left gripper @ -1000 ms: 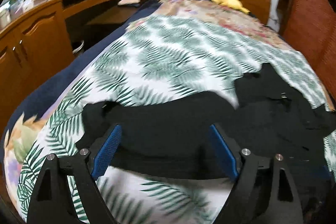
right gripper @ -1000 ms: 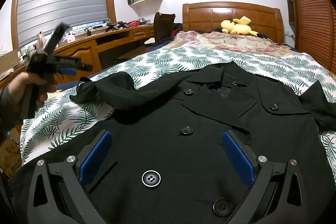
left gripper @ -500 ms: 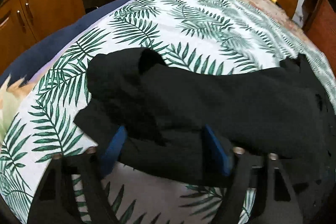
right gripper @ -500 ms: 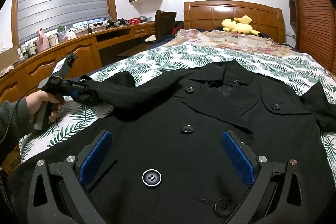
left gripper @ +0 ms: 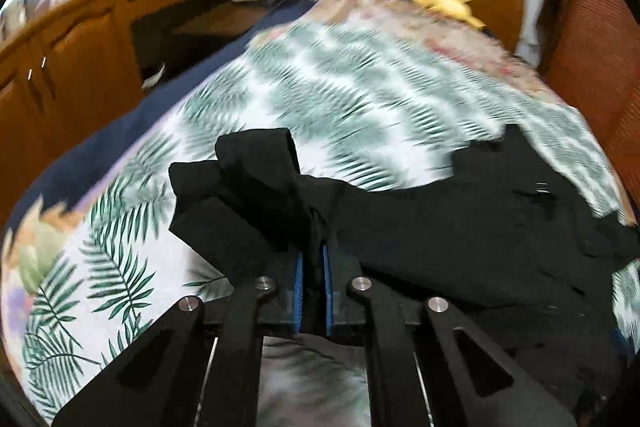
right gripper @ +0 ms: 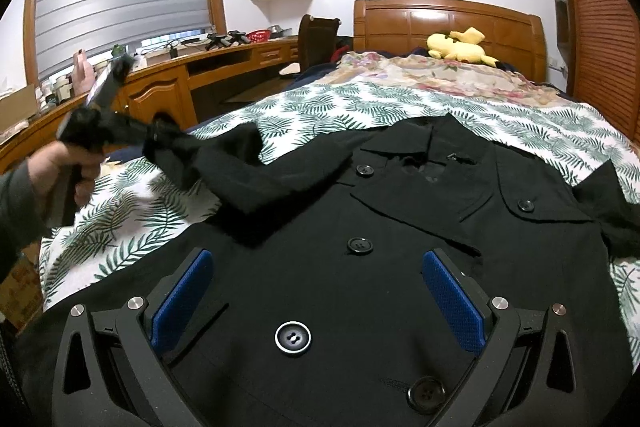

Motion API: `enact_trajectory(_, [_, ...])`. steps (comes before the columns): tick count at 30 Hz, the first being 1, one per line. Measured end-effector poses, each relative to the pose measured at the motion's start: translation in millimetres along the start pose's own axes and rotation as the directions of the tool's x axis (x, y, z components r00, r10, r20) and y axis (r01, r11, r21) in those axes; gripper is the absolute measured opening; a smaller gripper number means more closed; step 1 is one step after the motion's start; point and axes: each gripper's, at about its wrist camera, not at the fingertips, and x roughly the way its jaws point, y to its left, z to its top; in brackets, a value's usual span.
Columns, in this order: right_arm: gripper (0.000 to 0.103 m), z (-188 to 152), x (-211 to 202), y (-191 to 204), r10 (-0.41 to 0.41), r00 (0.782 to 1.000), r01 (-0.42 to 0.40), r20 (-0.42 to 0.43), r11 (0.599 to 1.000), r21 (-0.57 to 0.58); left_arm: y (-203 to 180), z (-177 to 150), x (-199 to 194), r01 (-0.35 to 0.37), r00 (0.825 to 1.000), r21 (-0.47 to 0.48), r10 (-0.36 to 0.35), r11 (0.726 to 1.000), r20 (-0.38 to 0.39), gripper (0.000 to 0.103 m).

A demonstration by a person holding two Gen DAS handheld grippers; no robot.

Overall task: Fold large clothes
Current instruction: 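Carry the held sleeve with the left gripper across onto the coat body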

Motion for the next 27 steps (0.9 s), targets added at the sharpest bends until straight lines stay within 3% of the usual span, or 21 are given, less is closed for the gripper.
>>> enact_trajectory(5, [0.103, -4.1, -40.2, -4.6, -0.009, 1.000, 0.009, 0.011, 1.000, 0.007, -62.1, 6.0, -59.3, 0.088, 0.991, 0.114, -0.099, 0.990, 0.091, 0.008])
enact_trajectory(10, [0.102, -21.0, -84.5, -16.4, -0.059, 0.998, 0.058, 0.012, 0.998, 0.036, -115.5, -3.5, -100.2, 0.163, 0.970, 0.210, -0.195, 0.964, 0.145, 0.008])
enact_trajectory(17, [0.102, -46.4, -129.7, -20.8, -0.142, 0.990, 0.142, -0.006, 0.988, 0.051, -158.8, -40.7, -138.5, 0.195, 0.947, 0.310, -0.261, 0.930, 0.188, 0.009])
enact_trajectory(22, [0.102, -55.0, -146.0, -20.5, -0.172, 0.985, 0.173, -0.028, 0.982, 0.069, -173.1, -65.7, -155.4, 0.224, 0.934, 0.335, -0.300, 0.915, 0.195, 0.033])
enact_trajectory(23, [0.102, -56.1, -149.0, -19.9, -0.176, 0.984, 0.177, -0.033, 0.982, 0.070, -175.8, -69.6, -158.7, 0.227, 0.929, 0.340, -0.307, 0.913, 0.205, 0.043])
enact_trajectory(25, [0.102, -55.5, -154.3, -14.4, -0.183, 0.982, 0.185, -0.037, 0.981, 0.062, -179.5, -76.4, -166.3, 0.249, 0.916, 0.350, -0.337, 0.903, 0.217, 0.051])
enact_trajectory(27, [0.102, -52.0, -159.7, -11.8, -0.189, 0.981, 0.191, -0.039, 0.980, 0.054, -180.5, -81.9, -173.8, 0.261, 0.906, 0.355, -0.354, 0.898, 0.230, 0.071])
